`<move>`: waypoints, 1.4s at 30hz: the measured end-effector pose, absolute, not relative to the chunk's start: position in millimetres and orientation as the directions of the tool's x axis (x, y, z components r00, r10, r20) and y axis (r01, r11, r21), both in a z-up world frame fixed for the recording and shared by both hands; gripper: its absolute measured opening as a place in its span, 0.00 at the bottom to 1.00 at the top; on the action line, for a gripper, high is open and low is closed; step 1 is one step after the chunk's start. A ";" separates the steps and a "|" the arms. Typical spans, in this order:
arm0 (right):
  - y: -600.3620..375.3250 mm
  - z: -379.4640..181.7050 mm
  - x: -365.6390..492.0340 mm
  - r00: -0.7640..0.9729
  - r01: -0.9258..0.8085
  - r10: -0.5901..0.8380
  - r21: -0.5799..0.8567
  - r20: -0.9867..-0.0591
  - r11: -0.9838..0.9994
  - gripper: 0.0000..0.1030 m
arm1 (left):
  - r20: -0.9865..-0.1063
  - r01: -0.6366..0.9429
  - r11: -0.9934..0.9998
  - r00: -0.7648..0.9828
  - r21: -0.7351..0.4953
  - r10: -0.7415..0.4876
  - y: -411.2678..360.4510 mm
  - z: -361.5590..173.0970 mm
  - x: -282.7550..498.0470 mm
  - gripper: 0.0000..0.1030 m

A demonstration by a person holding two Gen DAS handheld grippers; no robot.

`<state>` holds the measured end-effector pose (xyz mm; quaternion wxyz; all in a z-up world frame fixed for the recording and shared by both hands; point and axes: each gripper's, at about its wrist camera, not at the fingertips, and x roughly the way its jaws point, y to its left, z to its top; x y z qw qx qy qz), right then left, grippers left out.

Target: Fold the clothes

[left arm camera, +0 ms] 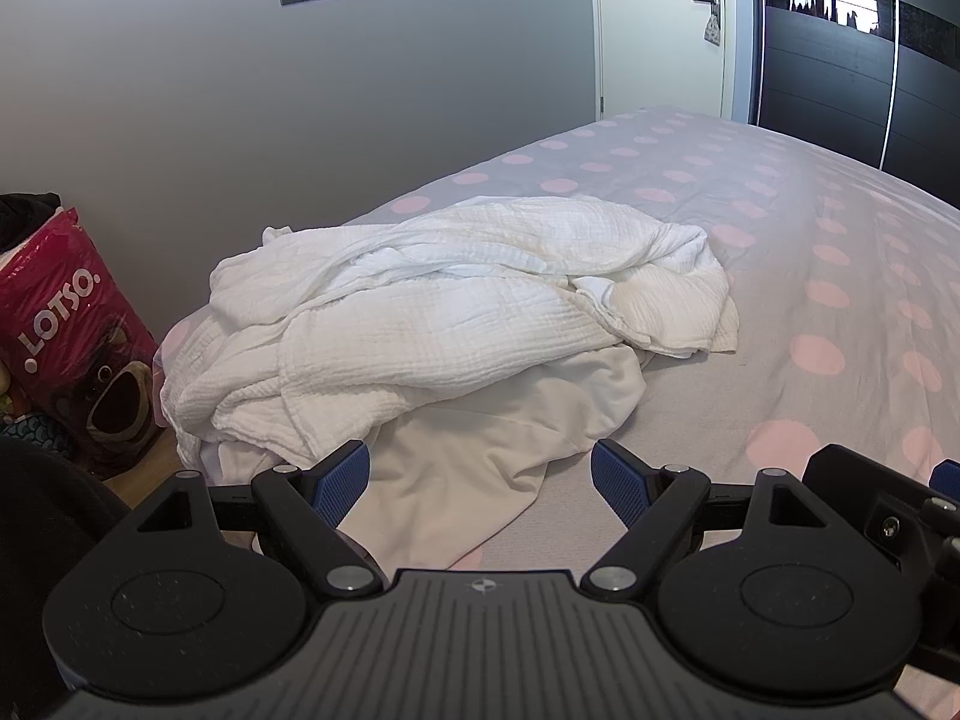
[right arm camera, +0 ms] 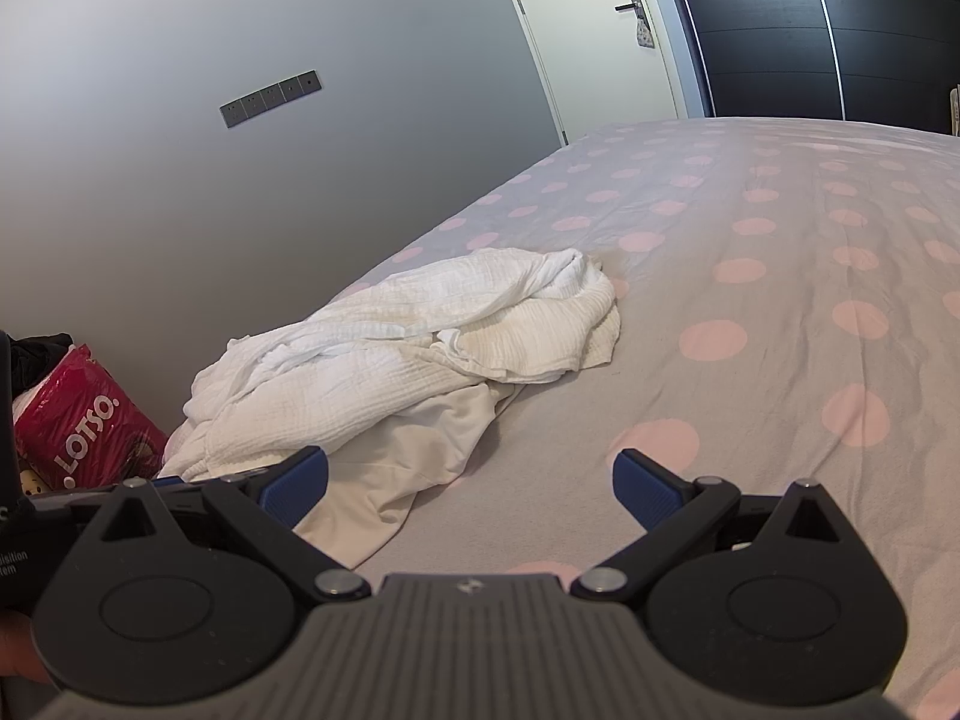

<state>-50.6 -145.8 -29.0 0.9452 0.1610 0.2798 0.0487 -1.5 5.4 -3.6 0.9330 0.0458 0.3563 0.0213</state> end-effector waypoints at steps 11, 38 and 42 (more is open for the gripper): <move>-145.2 -29.5 -50.8 0.837 0.004 0.178 0.330 -0.518 0.944 0.99 | -0.670 0.006 0.995 0.740 0.096 0.061 6.2 -3.6 1.1 0.79; -205.3 -57.2 -65.9 0.761 0.182 0.022 0.246 -0.648 0.952 0.99 | -0.813 0.238 0.969 0.575 0.063 -0.089 56.3 -13.7 170.6 0.56; -212.7 -63.9 -70.4 0.741 0.204 0.002 0.228 -0.672 0.952 0.99 | -0.820 0.283 0.955 0.564 0.087 -0.093 71.2 -26.8 206.8 0.52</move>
